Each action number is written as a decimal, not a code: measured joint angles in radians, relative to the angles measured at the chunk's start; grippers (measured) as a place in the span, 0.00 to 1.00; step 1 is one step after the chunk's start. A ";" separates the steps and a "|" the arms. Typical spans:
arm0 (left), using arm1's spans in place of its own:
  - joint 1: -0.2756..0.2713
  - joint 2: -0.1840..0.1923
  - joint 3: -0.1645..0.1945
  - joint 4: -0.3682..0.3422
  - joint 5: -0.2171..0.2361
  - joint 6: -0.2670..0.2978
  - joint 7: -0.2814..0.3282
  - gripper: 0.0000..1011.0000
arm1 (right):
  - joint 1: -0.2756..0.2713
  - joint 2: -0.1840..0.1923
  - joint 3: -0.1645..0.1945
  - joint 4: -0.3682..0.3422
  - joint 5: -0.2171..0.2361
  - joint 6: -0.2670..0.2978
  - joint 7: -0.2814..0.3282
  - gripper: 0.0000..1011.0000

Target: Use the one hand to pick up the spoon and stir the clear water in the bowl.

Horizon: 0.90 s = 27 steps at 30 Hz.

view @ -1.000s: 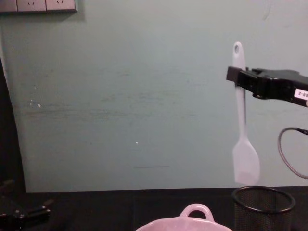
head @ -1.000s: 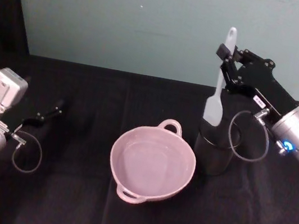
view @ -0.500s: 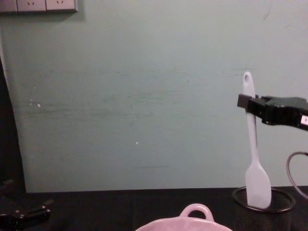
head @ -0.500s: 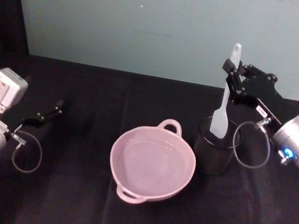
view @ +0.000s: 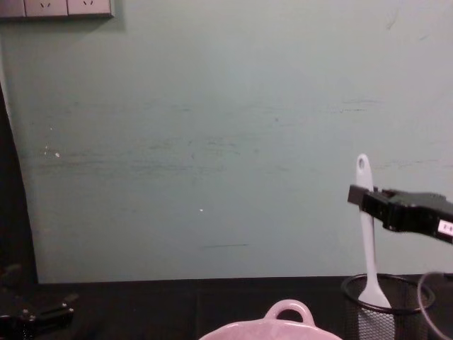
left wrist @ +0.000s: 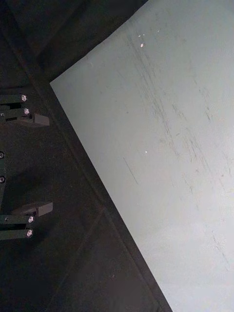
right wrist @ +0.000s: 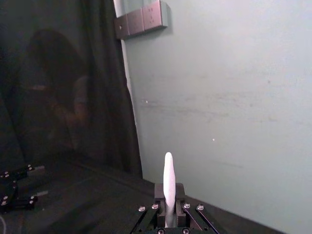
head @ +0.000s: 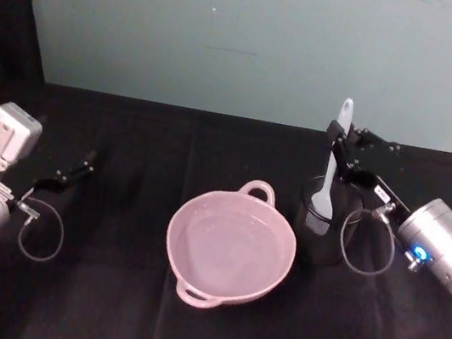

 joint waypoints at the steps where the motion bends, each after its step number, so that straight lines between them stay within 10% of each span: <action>1: 0.000 0.000 0.000 0.000 0.000 0.000 0.000 0.99 | 0.000 -0.002 0.000 0.006 0.001 -0.001 0.002 0.12; 27: 0.000 0.000 0.000 0.000 0.000 0.000 0.000 0.99 | 0.011 -0.033 0.027 0.104 0.116 0.032 0.035 0.12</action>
